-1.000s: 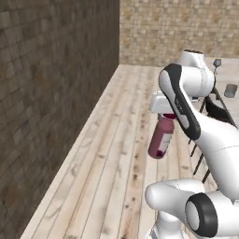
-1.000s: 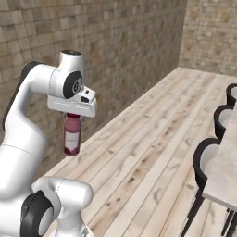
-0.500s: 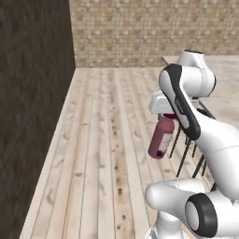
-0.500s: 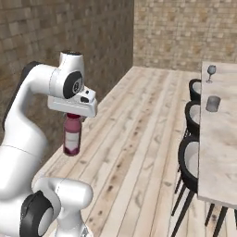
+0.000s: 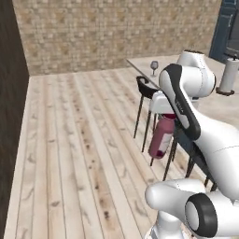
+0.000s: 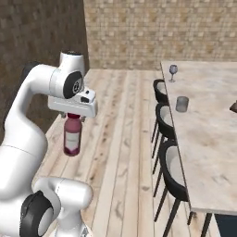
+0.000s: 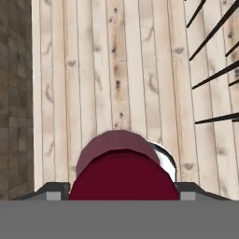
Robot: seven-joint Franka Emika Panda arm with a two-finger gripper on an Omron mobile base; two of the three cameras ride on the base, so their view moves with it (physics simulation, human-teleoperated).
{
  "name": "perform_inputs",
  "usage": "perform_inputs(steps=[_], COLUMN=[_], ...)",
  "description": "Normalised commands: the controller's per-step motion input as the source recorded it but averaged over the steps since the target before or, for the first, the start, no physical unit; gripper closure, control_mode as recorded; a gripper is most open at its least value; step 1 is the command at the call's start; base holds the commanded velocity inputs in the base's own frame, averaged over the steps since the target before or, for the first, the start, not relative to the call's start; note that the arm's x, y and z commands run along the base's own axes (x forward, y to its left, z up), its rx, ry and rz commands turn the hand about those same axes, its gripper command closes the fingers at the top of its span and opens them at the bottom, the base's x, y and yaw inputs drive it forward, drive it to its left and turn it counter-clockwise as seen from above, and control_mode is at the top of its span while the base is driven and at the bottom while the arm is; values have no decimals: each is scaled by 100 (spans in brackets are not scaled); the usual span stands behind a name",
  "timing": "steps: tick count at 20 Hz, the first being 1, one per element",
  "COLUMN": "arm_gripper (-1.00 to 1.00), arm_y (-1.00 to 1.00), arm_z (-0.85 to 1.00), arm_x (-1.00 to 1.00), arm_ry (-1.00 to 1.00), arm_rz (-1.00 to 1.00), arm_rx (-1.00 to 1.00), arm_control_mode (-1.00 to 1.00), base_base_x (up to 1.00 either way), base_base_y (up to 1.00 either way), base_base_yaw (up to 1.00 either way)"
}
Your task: There is a wine glass and glass cup on the dining counter. Place the wine bottle next to the wine glass and the juice bottle next to the glass cup.
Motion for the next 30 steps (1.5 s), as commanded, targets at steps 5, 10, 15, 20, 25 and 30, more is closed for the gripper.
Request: perform_inputs(steps=[5, 10, 15, 20, 25, 30], arm_gripper=[100, 100, 100, 100, 100, 100], arm_y=[0, 0, 0, 0, 0, 0], arm_z=[0, 0, 0, 0, 0, 0], arm_x=[0, 0, 0, 0, 0, 0], arm_ry=[0, 0, 0, 0, 0, 0], arm_rz=[0, 0, 0, 0, 0, 0], arm_rx=[0, 0, 0, 0, 0, 0], arm_control_mode=[100, 100, 100, 100, 100, 100], base_base_x=[62, 58, 58, 53, 32, 23], base_base_y=[33, 34, 34, 39, 50, 56], base_base_yaw=[-47, -51, -51, -49, -43, -42])
